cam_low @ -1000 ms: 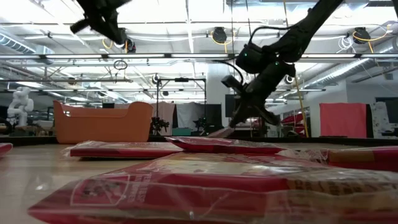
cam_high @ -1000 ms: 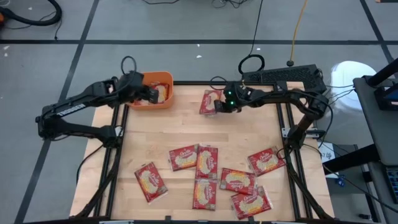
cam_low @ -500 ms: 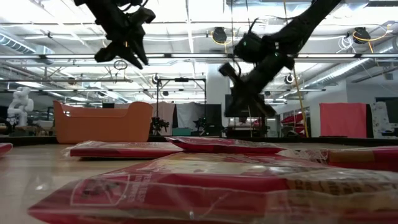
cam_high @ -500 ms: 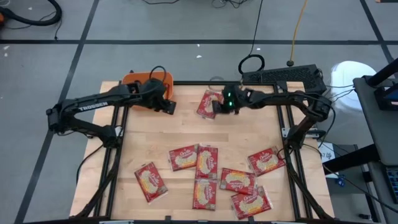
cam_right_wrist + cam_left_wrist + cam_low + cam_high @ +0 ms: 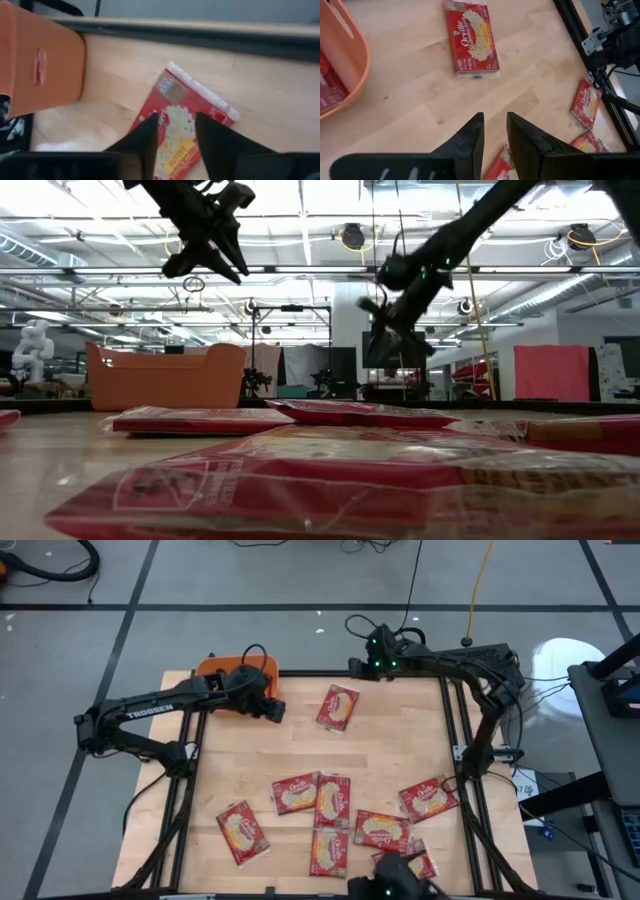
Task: Sort popcorn bags into baskets
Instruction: Stack the red popcorn bag on top of the red popcorn bag in the orange bin
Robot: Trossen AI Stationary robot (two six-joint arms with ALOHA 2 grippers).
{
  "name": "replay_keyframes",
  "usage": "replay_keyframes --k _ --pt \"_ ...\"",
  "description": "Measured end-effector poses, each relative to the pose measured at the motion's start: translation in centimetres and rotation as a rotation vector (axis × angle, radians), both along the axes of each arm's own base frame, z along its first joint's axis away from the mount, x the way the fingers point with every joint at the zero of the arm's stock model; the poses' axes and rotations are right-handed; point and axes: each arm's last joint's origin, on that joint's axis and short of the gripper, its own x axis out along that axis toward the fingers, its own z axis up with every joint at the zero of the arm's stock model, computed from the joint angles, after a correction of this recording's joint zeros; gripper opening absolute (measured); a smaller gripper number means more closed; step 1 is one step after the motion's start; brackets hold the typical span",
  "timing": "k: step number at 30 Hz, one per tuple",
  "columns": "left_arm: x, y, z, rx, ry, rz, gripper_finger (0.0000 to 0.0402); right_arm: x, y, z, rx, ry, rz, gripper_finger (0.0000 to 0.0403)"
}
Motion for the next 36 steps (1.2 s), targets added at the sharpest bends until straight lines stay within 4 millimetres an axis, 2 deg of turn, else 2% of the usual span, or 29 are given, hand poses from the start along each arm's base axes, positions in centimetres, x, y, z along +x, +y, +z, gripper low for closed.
replay_keyframes --k 4,7,11,16,22,32,36 --pt "0.0 0.0 0.0 0.001 0.0 0.001 0.0088 0.0 -0.6 -2.9 0.071 0.063 0.023 0.0189" --pt "0.0 0.0 0.0 0.0 0.001 0.002 0.0088 -0.1 -0.8 -4.8 0.122 0.118 0.021 0.0212" --pt "0.0 0.0 0.0 0.001 0.002 0.0 0.0088 0.2 -1.2 -6.8 0.153 0.138 0.021 0.0225" --pt "-0.1 0.1 0.0 0.014 0.007 0.012 0.0088 0.8 -1.7 -7.4 0.124 0.097 0.006 0.0222" --pt "-0.3 0.7 0.0 0.028 0.013 0.032 0.0088 0.9 -1.8 -8.4 0.157 0.082 0.005 0.0172" --pt "-0.5 1.2 0.0 0.056 0.023 0.027 0.0088 1.5 -0.9 -8.8 0.169 0.084 0.039 0.0016" --pt "-0.5 1.2 0.0 0.08 0.031 0.001 0.0088 1.8 -0.5 -8.7 0.201 0.047 0.079 0.0005"
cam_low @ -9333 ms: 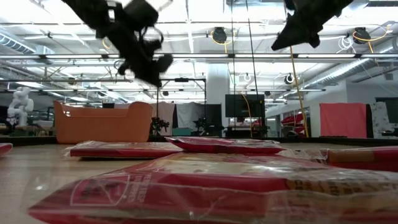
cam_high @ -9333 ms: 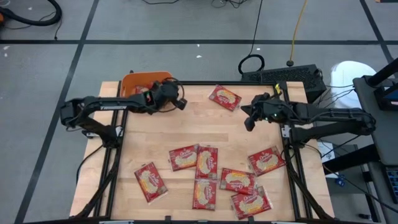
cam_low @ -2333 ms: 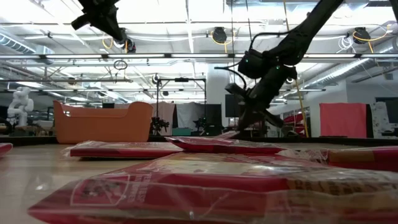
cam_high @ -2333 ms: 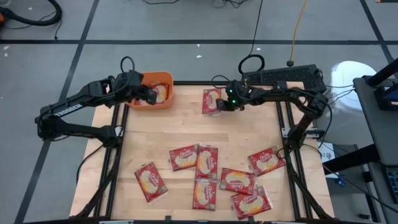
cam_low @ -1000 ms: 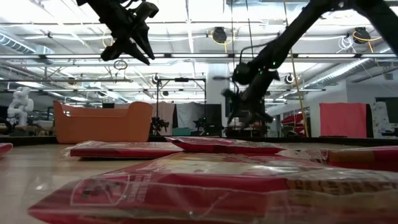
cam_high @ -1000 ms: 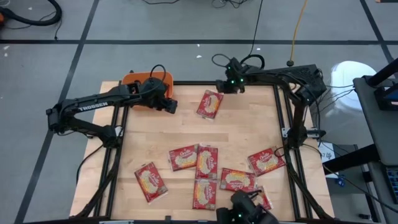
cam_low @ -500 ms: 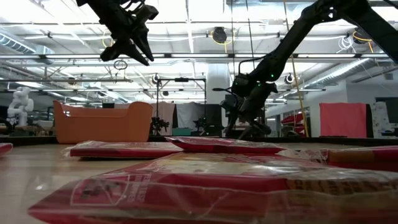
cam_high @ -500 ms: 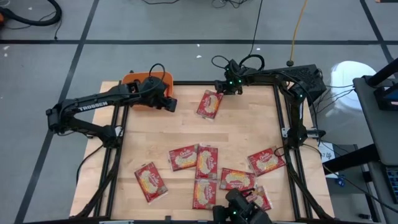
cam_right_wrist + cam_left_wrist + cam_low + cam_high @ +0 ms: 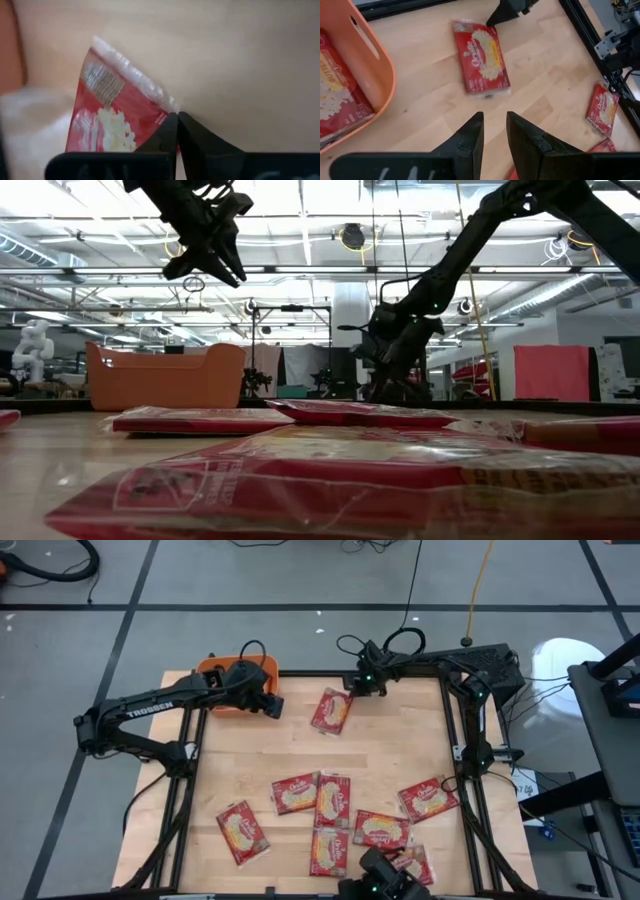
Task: Sort popcorn bags into baskets
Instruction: Stack the red popcorn bag on top of the red popcorn bag in the orange bin
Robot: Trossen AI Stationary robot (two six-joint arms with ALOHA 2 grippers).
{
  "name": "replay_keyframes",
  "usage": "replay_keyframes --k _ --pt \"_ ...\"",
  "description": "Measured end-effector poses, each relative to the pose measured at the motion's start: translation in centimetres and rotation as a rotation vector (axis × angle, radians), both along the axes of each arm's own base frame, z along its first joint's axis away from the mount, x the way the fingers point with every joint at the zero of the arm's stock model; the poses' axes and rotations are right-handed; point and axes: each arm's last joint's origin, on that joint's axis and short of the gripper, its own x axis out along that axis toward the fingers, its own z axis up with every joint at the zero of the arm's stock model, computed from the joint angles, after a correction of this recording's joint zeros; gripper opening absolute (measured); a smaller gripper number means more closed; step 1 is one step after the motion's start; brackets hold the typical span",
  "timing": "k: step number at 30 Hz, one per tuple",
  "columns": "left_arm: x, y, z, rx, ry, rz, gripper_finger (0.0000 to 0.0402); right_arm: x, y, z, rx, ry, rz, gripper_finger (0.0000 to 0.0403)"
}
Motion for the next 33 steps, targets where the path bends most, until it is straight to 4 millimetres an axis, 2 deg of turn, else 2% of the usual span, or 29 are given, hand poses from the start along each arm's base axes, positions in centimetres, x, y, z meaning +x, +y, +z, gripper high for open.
replay_keyframes --k 3,8,14,22,26,30,33 --pt "0.0 0.0 0.0 0.011 0.005 -0.012 0.0088 0.3 0.5 0.7 0.037 -0.082 0.064 0.0001" --pt "0.0 0.0 0.0 0.024 0.007 -0.024 0.0088 0.8 1.4 4.7 -0.045 -0.208 0.147 0.0" --pt "0.2 0.0 0.2 0.083 0.0 -0.077 0.0088 1.7 3.6 8.4 -0.126 -0.271 0.203 0.0" --pt "0.2 1.1 0.4 0.049 -0.066 -0.126 0.0091 3.1 7.0 10.9 -0.201 -0.297 0.28 0.0" --pt "0.3 1.6 0.7 0.053 -0.128 -0.212 0.0129 3.9 8.7 11.6 -0.257 -0.317 0.36 0.0" --pt "0.4 1.7 0.7 0.135 -0.114 -0.28 0.0193 4.6 10.3 12.0 -0.331 -0.334 0.465 0.0" --pt "1.0 1.9 0.0 0.15 -0.085 -0.343 0.0235 5.0 11.6 12.3 -0.37 -0.341 0.538 0.0"
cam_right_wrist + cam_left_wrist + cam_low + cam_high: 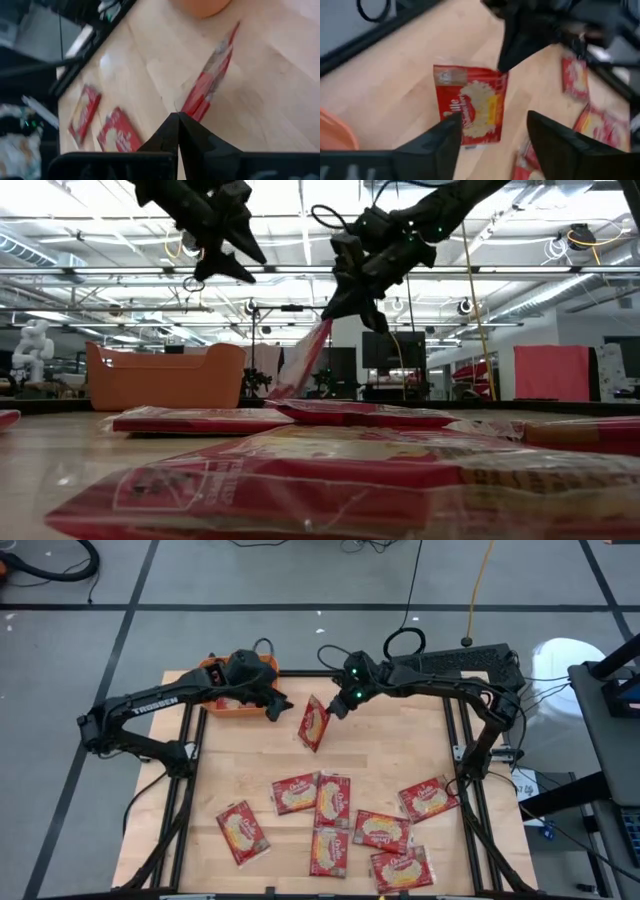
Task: Sort popcorn bags into baskets
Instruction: Stack the red popcorn bag on top of the red popcorn bag in the orange bin
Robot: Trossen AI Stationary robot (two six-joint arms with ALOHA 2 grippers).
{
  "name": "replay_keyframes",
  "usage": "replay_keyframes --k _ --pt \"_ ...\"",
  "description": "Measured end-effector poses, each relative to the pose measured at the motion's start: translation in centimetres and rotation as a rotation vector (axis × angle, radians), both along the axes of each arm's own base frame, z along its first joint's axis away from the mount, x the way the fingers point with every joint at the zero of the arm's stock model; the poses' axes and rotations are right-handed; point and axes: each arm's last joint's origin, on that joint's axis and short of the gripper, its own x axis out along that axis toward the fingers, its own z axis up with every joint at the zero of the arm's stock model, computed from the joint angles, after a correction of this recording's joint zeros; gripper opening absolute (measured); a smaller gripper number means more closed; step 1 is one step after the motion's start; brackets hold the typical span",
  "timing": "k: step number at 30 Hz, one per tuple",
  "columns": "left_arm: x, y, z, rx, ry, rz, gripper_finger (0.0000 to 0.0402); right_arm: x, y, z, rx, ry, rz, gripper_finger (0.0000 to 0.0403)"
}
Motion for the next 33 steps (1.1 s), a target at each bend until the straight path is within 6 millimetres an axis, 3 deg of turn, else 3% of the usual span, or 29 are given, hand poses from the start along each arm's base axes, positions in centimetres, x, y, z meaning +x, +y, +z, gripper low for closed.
replay_keyframes --k 5,11,15,19,26,33 --pt "1.3 0.2 -1.7 0.119 0.071 -0.165 0.0267 0.6 1.6 0.3 -0.059 -0.011 0.057 0.0" --pt "2.7 0.4 -3.7 0.279 0.164 -0.336 0.0242 1.1 2.9 0.4 -0.122 -0.018 0.112 0.0" --pt "3.4 1.2 -5.4 0.238 0.186 -0.397 0.0225 1.4 3.7 0.4 -0.139 -0.024 0.146 0.0" --pt "3.7 2.5 -7.1 0.206 0.234 -0.382 0.0235 1.6 4.2 0.4 -0.157 -0.025 0.168 0.0" --pt "4.7 4.0 -7.5 0.229 0.09 -0.44 0.028 1.6 4.4 0.3 -0.195 -0.022 0.188 0.0" --pt "5.1 4.4 -8.9 0.191 0.059 -0.534 0.0267 1.6 4.5 0.3 -0.223 -0.022 0.218 0.0"
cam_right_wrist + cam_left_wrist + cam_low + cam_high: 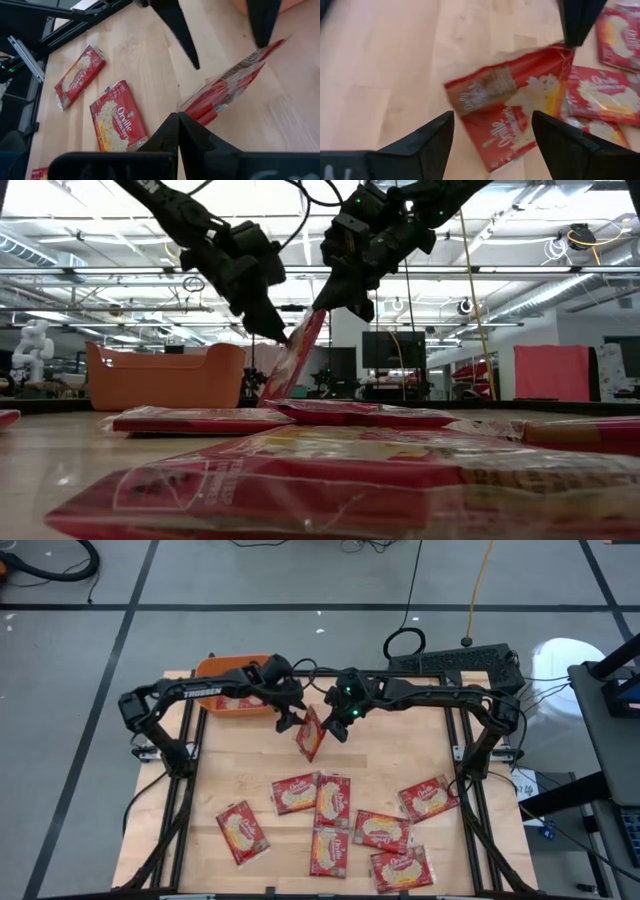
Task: Sort popcorn bags into baskets
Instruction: Stack the red popcorn bag on top of the red popcorn bag in the orange bin
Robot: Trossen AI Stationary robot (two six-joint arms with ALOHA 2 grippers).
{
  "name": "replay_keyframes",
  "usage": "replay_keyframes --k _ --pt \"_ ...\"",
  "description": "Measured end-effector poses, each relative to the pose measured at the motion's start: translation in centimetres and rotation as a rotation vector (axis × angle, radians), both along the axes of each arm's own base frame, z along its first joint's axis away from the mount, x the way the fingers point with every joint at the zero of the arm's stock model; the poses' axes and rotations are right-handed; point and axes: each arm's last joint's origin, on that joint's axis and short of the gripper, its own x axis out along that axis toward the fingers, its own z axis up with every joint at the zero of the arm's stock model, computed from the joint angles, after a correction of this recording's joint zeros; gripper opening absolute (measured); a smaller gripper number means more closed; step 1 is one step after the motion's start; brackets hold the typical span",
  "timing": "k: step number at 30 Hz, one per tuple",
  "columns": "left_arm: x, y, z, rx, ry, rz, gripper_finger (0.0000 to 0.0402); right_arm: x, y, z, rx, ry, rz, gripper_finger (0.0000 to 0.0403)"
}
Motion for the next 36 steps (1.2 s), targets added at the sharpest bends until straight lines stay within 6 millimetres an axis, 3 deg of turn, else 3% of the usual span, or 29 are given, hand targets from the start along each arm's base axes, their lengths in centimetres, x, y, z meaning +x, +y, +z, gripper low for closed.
replay_keyframes --k 7,14,26,31,36 --pt "1.1 0.7 -2.4 -0.06 -0.014 -0.048 0.0251 0.1 0.3 0.0 -0.016 -0.014 0.054 0.0" --pt "1.5 0.4 -2.7 -0.211 -0.13 -0.205 0.0232 0.0 0.5 -0.1 -0.023 0.0 0.073 0.0" --pt "1.9 -0.7 -2.8 -0.236 -0.124 -0.251 0.0022 -0.3 0.4 -0.4 -0.033 0.041 0.052 0.0" --pt "1.5 -0.8 -2.1 -0.282 -0.103 -0.213 0.0039 -0.2 0.4 -0.1 0.015 0.036 -0.003 0.0009" --pt "1.0 -1.1 -0.2 -0.288 -0.129 -0.184 0.005 -1.0 0.3 1.7 -0.009 0.001 -0.079 0.0056"
